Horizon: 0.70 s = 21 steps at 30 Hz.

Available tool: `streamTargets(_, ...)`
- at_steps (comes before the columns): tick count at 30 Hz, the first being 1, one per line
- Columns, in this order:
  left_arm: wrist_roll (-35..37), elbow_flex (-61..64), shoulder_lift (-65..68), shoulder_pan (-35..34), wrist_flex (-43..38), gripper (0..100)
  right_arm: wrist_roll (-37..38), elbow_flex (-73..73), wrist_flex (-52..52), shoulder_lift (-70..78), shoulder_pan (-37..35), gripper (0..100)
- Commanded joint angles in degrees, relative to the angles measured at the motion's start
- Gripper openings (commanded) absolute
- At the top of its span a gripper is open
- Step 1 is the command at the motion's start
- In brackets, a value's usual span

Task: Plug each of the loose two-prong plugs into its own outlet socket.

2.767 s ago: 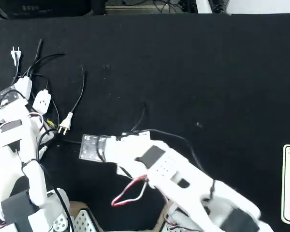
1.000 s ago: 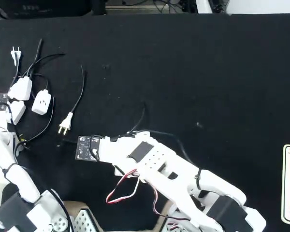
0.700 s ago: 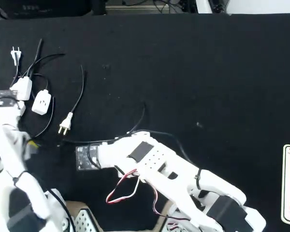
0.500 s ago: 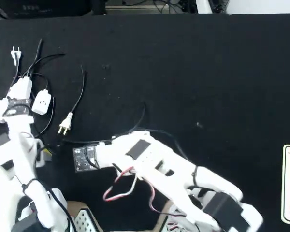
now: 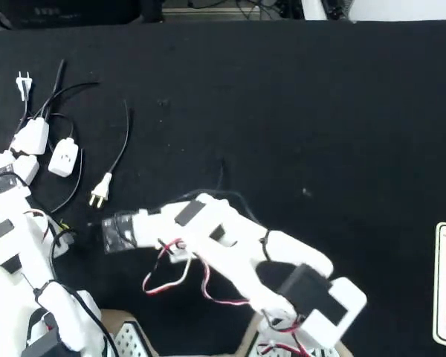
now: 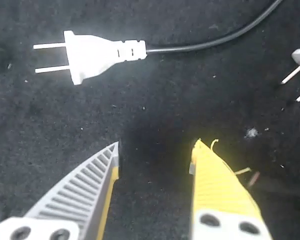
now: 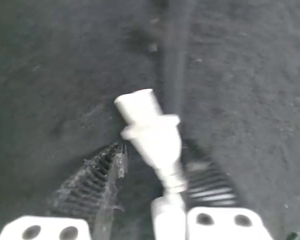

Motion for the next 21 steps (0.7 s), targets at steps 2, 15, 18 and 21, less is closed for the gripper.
streamTargets(2, 0.5, -0.3, -0.9, -0.6, -0.7, 23, -7.3, -4.2, -1.1, -4.0, 4.1, 1.0)
streamTargets(15, 0.4, -0.2, -0.8, -0.6, -0.7, 23, -7.7, 0.7, 1.5, -24.6, 9.8, 1.0)
streamTargets(18, 0.4, -0.2, -0.8, -0.5, -0.7, 23, -7.7, -2.4, 10.2, -29.6, 15.2, 1.0)
streamTargets(21, 0.4, -0.2, -0.8, -0.3, -0.7, 23, -7.7, -5.9, 20.5, -35.5, 21.7, 1.0)
